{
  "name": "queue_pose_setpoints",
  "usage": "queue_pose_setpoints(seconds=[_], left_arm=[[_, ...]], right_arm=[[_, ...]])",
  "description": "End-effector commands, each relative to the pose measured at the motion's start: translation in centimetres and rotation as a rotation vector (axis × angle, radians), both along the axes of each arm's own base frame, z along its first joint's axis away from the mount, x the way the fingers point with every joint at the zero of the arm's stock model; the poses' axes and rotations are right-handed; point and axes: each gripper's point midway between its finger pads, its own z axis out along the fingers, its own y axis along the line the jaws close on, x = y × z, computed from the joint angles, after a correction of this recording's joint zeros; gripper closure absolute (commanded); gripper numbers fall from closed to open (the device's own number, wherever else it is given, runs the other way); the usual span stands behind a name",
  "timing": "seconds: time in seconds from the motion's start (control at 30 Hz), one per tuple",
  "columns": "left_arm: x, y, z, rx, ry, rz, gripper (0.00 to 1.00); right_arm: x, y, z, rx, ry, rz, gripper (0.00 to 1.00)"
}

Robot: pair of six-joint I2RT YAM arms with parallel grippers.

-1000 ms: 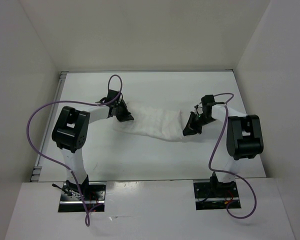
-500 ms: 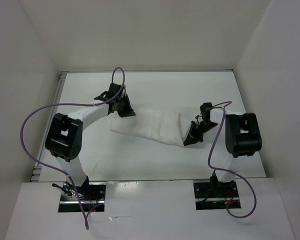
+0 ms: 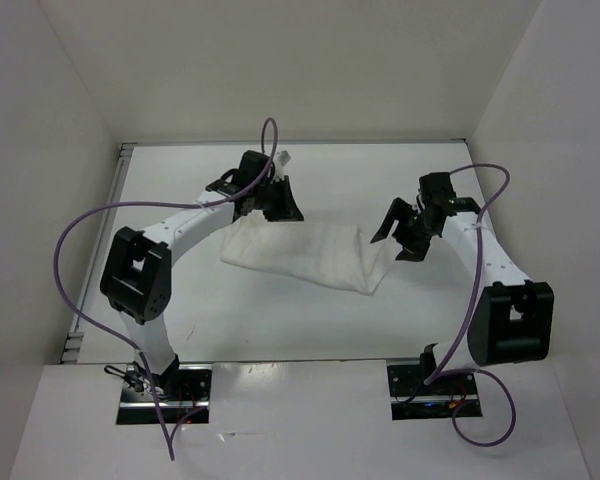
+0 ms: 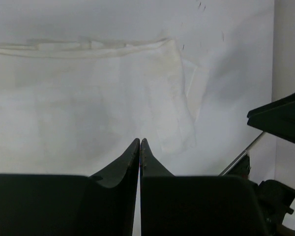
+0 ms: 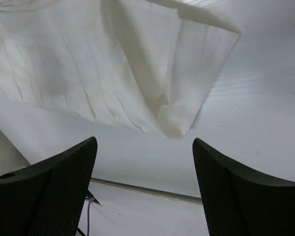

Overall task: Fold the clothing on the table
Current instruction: Fold the skirt

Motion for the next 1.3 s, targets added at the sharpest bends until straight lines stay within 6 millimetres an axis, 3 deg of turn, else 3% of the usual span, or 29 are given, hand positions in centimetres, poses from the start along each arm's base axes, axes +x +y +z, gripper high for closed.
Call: queue_pose_setpoints(seconds=[0.0, 0.17, 0.43, 0.7, 0.73, 0.8, 0.97, 1.27], left_arm=[[-1.3, -2.9, -1.3, -0.01, 0.032, -0.124, 0.94], [-2.2, -3.5, -2.4, -0.021, 0.057, -0.157, 0.94], [-2.8, -3.2, -3.1, -0.013, 0.075, -0.156, 0.94], [-3.6, -2.7, -4.5, 0.009, 0.109, -0.161, 0.94], [-3.6, -2.7, -4.5, 0.01, 0.109, -0.161, 0.94], [-3.8, -2.6, -4.6, 0.013, 0.118, -0.161, 0.94], [-4.4, -2.2, -5.7, 0.028, 0.137, -0.166, 0.94], [-4.8, -2.0, -5.9, 0.032, 0.145, -0.166, 0.94]], right_arm=[[-1.4, -1.1, -2.9, -0.06, 0.114, -0.059, 0.17], [-1.6, -0.7, -6.0, -0.04, 0.169, -0.058, 0.16], [-1.7, 0.1, -7.6, 0.008, 0.188, -0.059, 0.16], [0.0, 0.6, -8.6, 0.046, 0.133, -0.111, 0.14], [-0.5, 0.6, -9.3, 0.045, 0.139, -0.111, 0.14], [0.5, 1.0, -8.5, 0.081, 0.089, -0.133, 0.14], [0.5, 1.3, -8.5, 0.11, 0.053, -0.154, 0.14], [1.4, 2.0, -6.0, 0.178, -0.076, -0.166, 0.13]])
